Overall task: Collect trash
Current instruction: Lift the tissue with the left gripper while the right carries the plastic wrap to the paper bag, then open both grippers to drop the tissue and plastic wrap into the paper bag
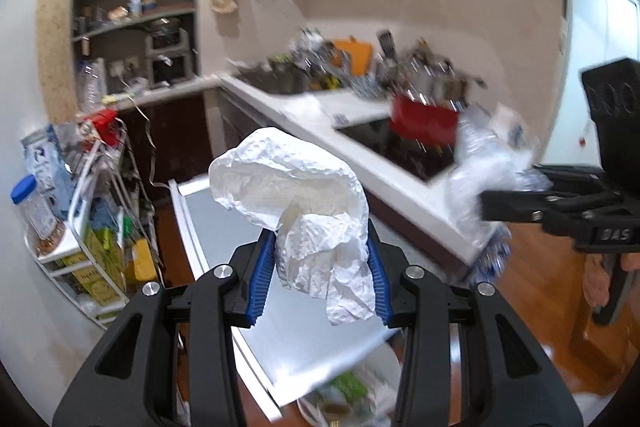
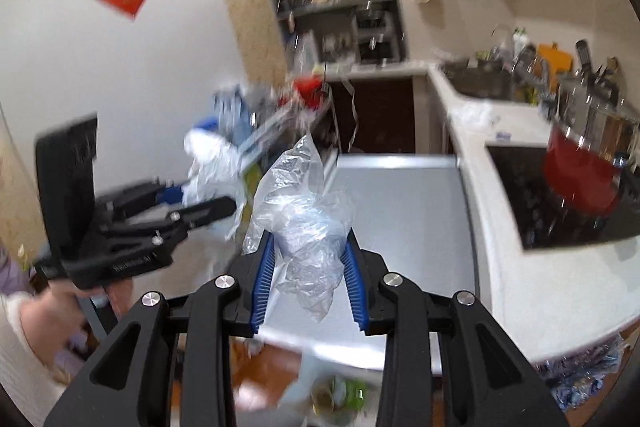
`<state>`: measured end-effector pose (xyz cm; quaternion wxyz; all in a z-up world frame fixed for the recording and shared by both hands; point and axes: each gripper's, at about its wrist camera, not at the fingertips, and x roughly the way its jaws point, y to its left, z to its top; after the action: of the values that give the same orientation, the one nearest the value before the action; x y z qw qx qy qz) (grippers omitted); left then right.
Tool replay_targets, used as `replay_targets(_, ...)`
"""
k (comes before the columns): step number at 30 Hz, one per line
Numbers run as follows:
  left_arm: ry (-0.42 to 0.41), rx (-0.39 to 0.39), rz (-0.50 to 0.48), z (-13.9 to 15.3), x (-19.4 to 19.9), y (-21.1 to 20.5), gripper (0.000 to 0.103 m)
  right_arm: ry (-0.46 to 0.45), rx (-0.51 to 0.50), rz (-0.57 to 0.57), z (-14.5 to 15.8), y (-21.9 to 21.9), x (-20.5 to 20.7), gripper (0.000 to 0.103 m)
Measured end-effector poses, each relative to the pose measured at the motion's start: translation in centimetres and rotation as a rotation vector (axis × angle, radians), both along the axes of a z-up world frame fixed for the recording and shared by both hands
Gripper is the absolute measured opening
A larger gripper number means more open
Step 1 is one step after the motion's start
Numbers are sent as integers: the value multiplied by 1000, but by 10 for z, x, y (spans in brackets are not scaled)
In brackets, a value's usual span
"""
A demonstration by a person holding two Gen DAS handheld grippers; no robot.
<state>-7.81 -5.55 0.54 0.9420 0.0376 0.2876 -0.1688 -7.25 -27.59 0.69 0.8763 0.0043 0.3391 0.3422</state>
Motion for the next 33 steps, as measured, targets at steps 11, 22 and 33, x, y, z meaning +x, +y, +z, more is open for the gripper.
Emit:
replay_targets(11, 424, 152, -195, -154, -27, -48, 42, 342, -256, 51, -154, 16, -15, 33)
replay_targets(22, 659, 225, -163, -269, 9, -57, 52, 520, -354, -3, -267, 31, 11, 33)
replay_targets(33, 660, 259, -138, -270, 15, -59, 88, 584, -367, -34, -280, 24, 25, 54)
